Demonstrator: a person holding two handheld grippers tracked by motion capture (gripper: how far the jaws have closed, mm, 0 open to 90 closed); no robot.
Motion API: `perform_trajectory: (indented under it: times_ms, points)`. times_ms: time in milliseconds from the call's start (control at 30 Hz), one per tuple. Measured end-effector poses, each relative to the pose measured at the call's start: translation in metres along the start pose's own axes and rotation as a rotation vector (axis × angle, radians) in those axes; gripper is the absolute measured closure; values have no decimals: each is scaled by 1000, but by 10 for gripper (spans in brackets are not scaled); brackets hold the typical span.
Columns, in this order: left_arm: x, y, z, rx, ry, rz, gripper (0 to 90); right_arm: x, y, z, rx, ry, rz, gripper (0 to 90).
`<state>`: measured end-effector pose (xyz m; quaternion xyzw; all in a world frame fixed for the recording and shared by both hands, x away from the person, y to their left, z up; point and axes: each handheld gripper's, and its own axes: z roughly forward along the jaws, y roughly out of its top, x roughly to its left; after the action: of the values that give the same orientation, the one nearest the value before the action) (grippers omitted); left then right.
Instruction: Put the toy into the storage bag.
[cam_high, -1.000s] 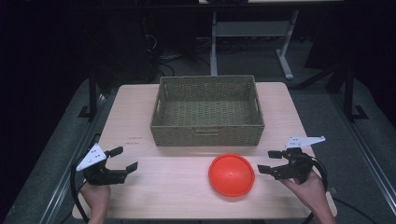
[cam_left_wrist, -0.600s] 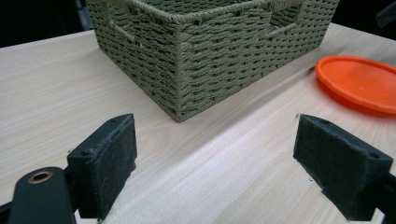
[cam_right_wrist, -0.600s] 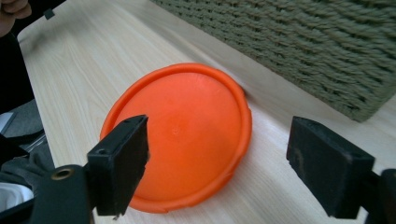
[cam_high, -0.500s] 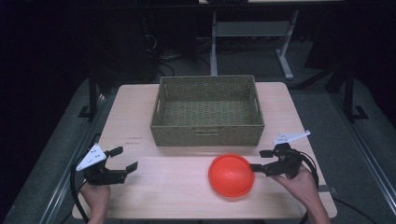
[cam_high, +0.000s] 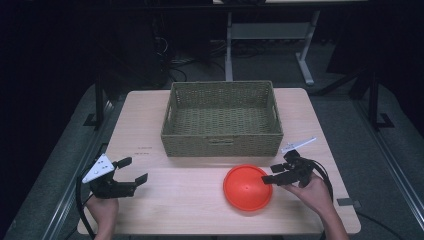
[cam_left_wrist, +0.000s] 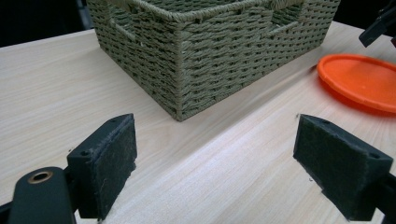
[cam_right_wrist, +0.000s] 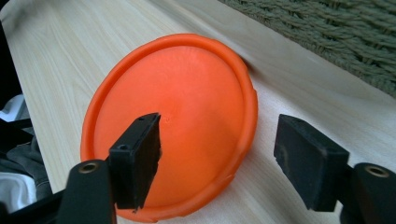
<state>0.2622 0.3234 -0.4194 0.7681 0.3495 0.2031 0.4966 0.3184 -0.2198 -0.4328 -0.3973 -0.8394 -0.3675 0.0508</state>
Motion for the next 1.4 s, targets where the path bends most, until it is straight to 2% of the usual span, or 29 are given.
perform_trajectory:
  times_ms: [100,333,400,533,600,1400]
  points:
    - [-1,0,0,-2,1,-8,126,-3,1,2,6,4,6,327]
    - [-1,0,1,1,2,1,126,-11,1,10,43,7,31,373]
    - [-1,0,1,-1,2,-3,126,-13,1,12,48,19,28,404]
    - [-1,0,0,-3,2,-9,126,-12,1,15,73,17,17,445]
    - [-1,0,1,1,3,2,126,-12,1,16,80,21,15,456]
    - [-2,0,2,10,4,-1,126,-15,2,27,140,53,7,534]
